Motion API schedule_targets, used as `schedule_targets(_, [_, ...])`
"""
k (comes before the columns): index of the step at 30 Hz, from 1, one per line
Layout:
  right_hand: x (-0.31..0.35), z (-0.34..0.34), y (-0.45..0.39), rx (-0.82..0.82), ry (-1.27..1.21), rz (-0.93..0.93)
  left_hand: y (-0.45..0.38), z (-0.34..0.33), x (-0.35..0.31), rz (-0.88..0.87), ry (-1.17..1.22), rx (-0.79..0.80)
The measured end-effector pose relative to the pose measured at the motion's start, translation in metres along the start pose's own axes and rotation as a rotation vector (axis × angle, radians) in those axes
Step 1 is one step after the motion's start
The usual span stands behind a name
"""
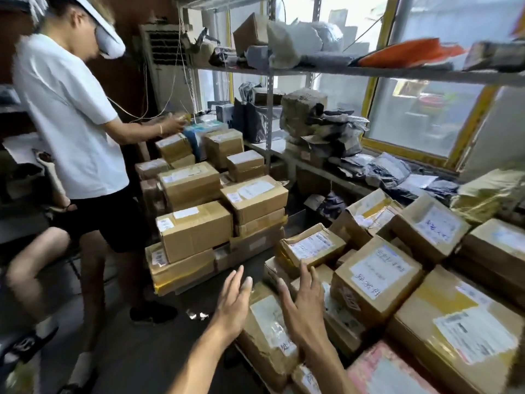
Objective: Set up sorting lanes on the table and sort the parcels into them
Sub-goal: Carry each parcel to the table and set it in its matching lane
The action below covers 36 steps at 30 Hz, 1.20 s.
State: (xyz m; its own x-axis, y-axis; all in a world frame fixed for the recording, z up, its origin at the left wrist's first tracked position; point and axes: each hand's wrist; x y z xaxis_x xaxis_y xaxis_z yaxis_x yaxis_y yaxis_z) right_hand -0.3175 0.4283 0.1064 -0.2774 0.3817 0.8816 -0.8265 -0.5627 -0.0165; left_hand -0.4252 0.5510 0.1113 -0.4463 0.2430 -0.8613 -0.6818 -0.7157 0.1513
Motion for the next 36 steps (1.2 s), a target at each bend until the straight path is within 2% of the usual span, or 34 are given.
schedule_targets(10, [0.0,-0.001,-0.083,-0.3,-0.293,-0.239,-0.128,-0.025,-0.032,-0.117,0.065,0.288])
schedule_targets(15, [0.007,-0.005,-0.126,-0.487,-0.522,-0.397,-0.19,-0.034,-0.057,-0.183,0.072,0.392])
schedule_targets(18, [0.006,-0.005,-0.144,-0.537,-0.722,-0.444,-0.219,-0.04,-0.065,-0.177,0.067,0.453])
schedule_targets(24, [-0.004,-0.016,-0.174,-0.583,-0.906,-0.477,-0.249,-0.051,-0.065,-0.101,0.001,0.624])
schedule_targets(27, [-0.044,-0.026,-0.192,-0.559,-0.991,-0.421,-0.267,-0.063,-0.051,-0.093,-0.013,0.664])
schedule_targets(32, [0.032,-0.027,-0.179,-0.557,-0.875,-0.372,-0.272,-0.044,-0.067,-0.087,0.068,0.658])
schedule_targets(34, [0.036,-0.026,-0.179,-0.572,-0.833,-0.34,-0.269,-0.029,-0.079,-0.053,0.148,0.667])
schedule_targets(36, [0.038,-0.024,-0.179,-0.582,-0.78,-0.278,-0.27,-0.02,-0.089,-0.089,0.194,0.686])
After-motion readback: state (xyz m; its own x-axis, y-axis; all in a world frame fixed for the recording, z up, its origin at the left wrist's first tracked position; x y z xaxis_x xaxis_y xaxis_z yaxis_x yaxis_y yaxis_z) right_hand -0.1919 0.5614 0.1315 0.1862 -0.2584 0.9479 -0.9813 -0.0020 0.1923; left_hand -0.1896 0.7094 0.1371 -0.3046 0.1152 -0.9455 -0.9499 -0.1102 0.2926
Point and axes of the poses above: each hand's wrist, its own y-axis away from the middle knuckle, its own z-axis out of the back of the hand, x = y × z, and after that the axes turned 8 degrees about -y, right-handed
